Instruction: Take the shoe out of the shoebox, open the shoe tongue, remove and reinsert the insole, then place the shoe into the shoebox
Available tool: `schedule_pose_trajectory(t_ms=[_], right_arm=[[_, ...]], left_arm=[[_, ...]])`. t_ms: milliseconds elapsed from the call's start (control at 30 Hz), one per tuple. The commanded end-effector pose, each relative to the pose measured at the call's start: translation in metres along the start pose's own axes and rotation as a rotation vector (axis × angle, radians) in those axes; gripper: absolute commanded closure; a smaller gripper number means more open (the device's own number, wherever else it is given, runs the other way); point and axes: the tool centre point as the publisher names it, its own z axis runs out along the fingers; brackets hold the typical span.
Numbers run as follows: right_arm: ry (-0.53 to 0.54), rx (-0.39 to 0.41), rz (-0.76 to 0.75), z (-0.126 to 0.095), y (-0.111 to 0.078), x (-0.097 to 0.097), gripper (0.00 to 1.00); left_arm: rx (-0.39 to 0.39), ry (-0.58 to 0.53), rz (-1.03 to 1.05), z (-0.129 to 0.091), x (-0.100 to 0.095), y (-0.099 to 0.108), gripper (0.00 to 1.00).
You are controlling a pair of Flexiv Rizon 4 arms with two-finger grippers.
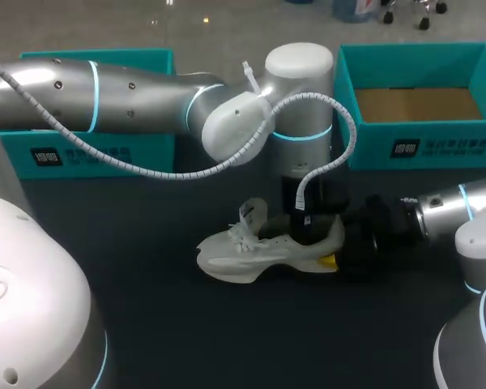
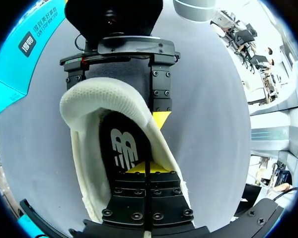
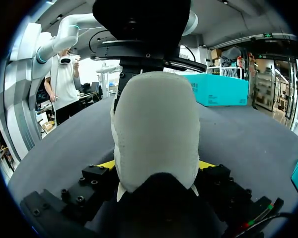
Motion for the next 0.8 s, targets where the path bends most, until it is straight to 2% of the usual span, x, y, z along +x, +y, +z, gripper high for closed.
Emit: schedule_pose_trajectory(t_ms=[33,67,100,200,267,367,433,700,733,800], right_arm=[[0.0,0.001,0.001,0.005,-0.003,-0.001,1.0],[0.0,0.001,0.001,0.005,-0.003,-0.001,1.0],[0.0,0.001,0.001,0.005,-0.003,-0.001,1.0],[0.0,0.001,0.001,0.005,-0.003,-0.001,1.0],[0.0,0.001,0.001,0.005,-0.003,-0.001,1.0],[0.0,0.001,0.001,0.005,-0.003,-0.001,1.0],[0.0,0.001,0.001,0.005,-0.003,-0.001,1.0],[0.0,0.001,0.001,0.005,-0.003,-0.001,1.0],[0.0,0.001,0.001,0.005,-0.003,-0.001,1.0],[0.0,0.001,0.001,0.005,-0.003,-0.001,1.0]], left_arm=[[0.003,-0.004,-0.001,0.003,0.004,0.002,0.85],[0.004,-0.005,-0.001,0.002,0.005,0.002,0.71],[0.003,-0.005,0.001,0.003,0.005,0.003,0.75],[0.0,0.0,0.003,0.006,0.004,0.002,0.73],[-0.005,0.009,0.004,0.011,0.002,0.002,0.64],[-0.01,0.02,0.004,0.017,-0.001,0.001,0.66],[-0.014,0.018,0.002,0.022,-0.003,0.001,0.71],[-0.035,-0.003,-0.001,0.04,-0.01,0.001,0.75],[-0.04,-0.012,-0.002,0.042,-0.011,0.001,0.77],[-0.049,-0.039,-0.016,0.046,-0.012,0.002,0.89]])
